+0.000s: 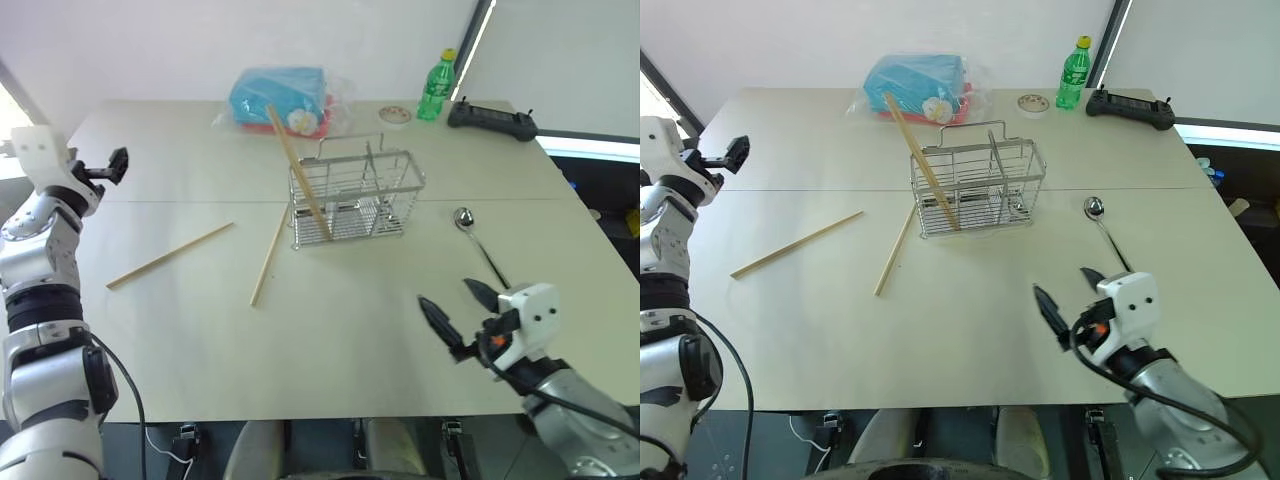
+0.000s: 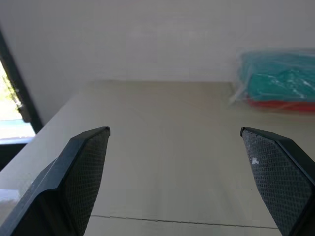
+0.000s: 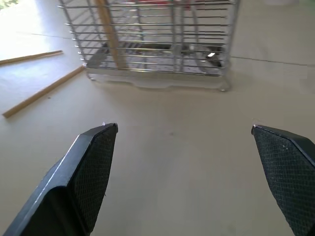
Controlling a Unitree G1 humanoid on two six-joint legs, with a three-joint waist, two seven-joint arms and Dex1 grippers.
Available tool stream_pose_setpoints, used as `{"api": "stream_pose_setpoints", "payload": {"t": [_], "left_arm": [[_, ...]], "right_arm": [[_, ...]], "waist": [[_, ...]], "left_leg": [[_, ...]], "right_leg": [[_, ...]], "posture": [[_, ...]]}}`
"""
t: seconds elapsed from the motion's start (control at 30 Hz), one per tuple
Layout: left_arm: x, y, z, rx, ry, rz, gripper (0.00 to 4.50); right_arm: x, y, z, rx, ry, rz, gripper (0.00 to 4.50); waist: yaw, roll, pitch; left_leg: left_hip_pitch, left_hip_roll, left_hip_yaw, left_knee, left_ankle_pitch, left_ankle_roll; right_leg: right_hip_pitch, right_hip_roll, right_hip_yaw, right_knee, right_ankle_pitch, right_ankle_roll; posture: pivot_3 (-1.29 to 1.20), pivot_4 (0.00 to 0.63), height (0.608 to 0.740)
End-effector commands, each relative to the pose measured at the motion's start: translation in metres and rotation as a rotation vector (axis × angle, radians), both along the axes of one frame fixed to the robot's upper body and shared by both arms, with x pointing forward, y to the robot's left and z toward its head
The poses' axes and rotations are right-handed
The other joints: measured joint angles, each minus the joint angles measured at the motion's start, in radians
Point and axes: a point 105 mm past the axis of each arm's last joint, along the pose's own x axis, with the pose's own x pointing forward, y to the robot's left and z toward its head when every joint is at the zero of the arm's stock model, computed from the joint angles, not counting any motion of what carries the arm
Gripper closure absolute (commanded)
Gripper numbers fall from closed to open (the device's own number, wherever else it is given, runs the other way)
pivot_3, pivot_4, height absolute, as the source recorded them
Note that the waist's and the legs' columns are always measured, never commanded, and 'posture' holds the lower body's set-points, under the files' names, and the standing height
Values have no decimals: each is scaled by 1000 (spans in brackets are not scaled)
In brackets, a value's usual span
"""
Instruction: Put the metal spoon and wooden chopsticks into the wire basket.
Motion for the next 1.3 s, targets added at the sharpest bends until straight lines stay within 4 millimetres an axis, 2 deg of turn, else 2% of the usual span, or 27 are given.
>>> {"api": "stream_pose_setpoints", "payload": {"t": [0.03,0.2,0.37,0.47,0.57,0.73,0.9,1.13,1.3], "left_arm": [[-6,-24,14,-4,1,-170,28],[-41,-74,13,10,129,-556,28],[-102,-126,7,80,268,-931,28],[-131,-151,5,115,326,-1082,28],[-150,-175,6,153,347,-1184,28],[-161,-206,5,223,333,-1267,28],[-166,-231,13,211,281,-1337,28],[-167,-235,17,217,263,-1355,28],[-166,-235,20,210,246,-1348,28]], "right_arm": [[6,-26,19,-58,-53,-60,0],[23,-68,35,-154,-5,-109,0],[51,-90,47,-222,73,-96,0],[71,-95,50,-202,125,-84,0],[91,-92,50,-158,167,-53,0],[123,-93,45,-107,223,-67,0],[147,-100,26,-133,308,-77,0],[169,-110,5,-175,385,-97,0],[180,-108,1,-225,398,-61,0]], "waist": [[-2,0,0],[-10,0,0],[-21,3,2],[-23,5,3],[-21,5,3],[-21,6,4],[-23,6,4],[-27,6,4],[-28,7,4]], "left_leg": [[0,0,0,0,0,0],[0,1,1,0,0,0],[1,2,1,0,0,0],[1,5,2,1,0,0],[1,6,4,2,0,0],[0,4,6,3,0,1],[-1,1,6,3,0,1],[0,1,8,3,0,1],[1,1,8,4,0,1]], "right_leg": [[0,0,0,0,0,0],[0,0,1,0,-2,-4],[0,0,2,0,-2,-5],[0,-1,3,-1,-1,-6],[0,-1,3,-1,-1,-6],[0,0,3,-1,-1,-6],[0,0,4,-1,-1,-6],[-1,1,5,0,-1,-6],[0,2,6,1,-1,-6]], "posture": [[0,150,720],[0,150,720],[0,150,720],[0,150,720],[0,150,720],[0,150,720],[0,150,720],[0,150,720],[0,150,720]]}}
